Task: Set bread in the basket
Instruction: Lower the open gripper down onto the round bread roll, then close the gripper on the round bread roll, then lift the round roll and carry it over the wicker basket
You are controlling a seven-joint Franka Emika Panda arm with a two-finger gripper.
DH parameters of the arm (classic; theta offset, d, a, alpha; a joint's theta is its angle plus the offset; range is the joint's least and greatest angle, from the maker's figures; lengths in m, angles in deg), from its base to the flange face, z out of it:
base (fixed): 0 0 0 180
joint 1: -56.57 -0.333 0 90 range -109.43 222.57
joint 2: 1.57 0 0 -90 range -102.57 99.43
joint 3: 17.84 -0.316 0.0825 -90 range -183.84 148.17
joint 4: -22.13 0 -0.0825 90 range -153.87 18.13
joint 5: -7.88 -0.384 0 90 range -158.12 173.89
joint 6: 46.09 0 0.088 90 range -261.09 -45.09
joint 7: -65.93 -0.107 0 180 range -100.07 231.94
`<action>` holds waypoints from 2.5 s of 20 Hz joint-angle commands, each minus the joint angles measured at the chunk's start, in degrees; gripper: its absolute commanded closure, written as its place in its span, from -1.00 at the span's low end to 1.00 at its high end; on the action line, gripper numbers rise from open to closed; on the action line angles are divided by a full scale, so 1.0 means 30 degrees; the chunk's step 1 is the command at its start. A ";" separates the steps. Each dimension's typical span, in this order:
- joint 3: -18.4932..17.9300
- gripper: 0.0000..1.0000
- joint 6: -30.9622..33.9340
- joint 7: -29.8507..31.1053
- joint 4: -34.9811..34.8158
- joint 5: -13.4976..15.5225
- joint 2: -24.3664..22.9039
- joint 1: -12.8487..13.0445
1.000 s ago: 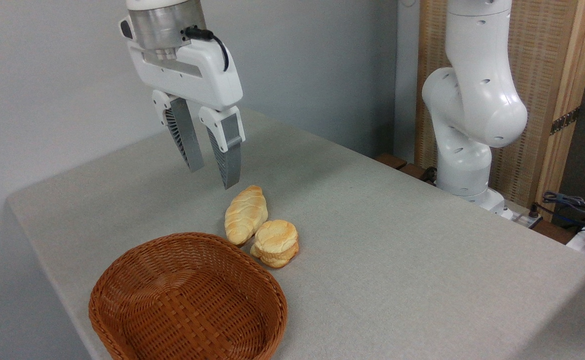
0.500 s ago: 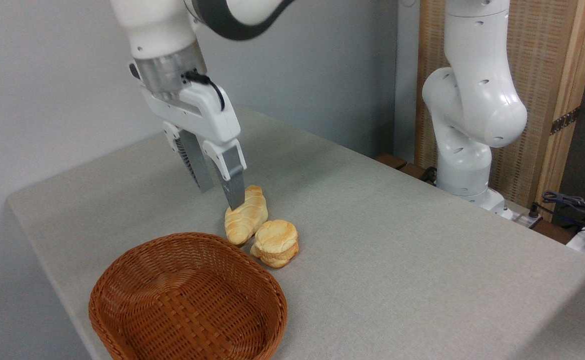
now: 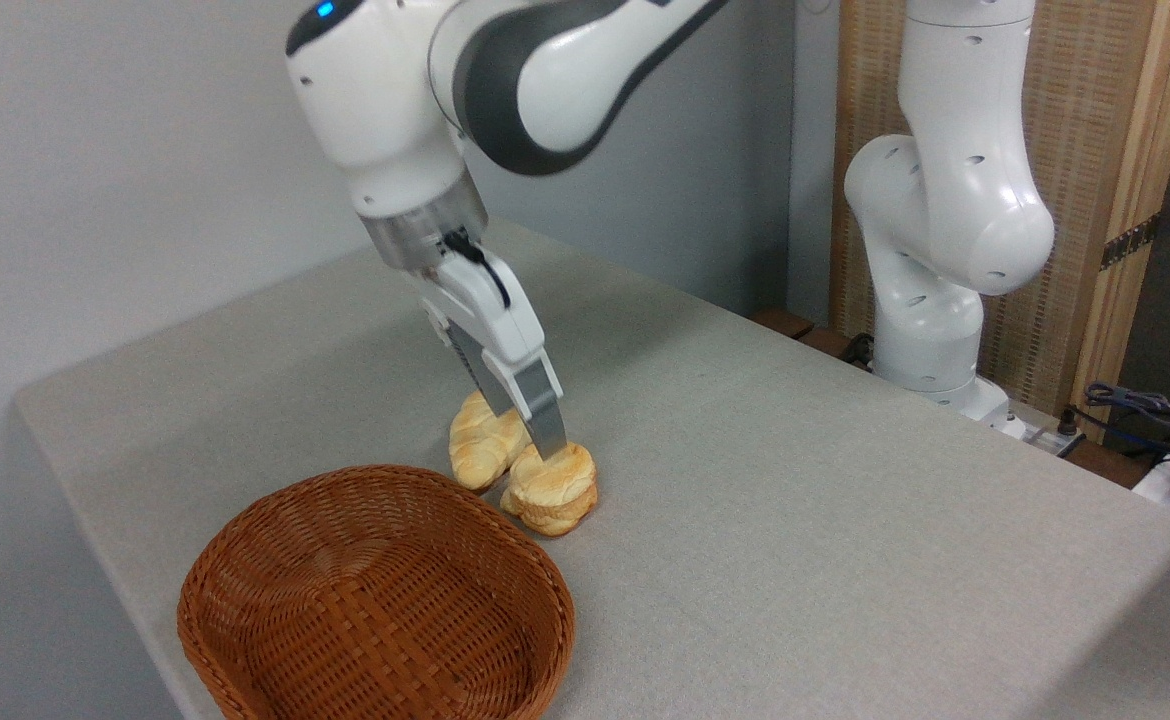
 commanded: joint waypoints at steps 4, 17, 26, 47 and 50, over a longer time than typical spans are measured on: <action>-0.0371 -1.00 -0.2317 -0.1942 -0.1529 -0.0111 -0.0529 -0.0301; -0.0548 -1.00 -0.2347 -0.3085 -0.1529 -0.0990 0.0115 -0.0301; -0.0519 -0.51 -0.2377 -0.3056 -0.1616 -0.0961 0.0350 -0.0272; -0.0519 0.17 -0.1588 -0.3114 -0.1441 -0.0318 -0.0849 -0.0272; -0.0519 0.17 -0.1264 -0.3114 -0.1324 -0.0053 -0.1260 -0.0272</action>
